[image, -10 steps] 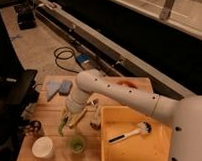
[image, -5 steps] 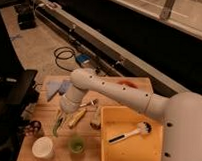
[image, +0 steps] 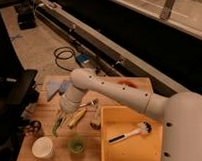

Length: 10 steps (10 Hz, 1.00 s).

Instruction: Place pepper in plastic cup

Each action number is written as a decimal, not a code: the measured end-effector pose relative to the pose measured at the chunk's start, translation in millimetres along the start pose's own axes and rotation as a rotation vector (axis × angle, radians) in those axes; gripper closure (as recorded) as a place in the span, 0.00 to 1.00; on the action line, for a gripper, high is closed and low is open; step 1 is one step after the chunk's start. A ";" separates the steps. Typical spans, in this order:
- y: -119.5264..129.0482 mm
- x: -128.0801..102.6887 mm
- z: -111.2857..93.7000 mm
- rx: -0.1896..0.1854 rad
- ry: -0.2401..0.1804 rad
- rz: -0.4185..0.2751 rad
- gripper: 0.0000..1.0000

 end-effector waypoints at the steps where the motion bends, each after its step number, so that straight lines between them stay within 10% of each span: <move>1: 0.4 -5.7 5.0 -0.018 0.004 0.005 1.00; 10: 61.3 -64.9 44.1 0.053 -0.049 0.042 1.00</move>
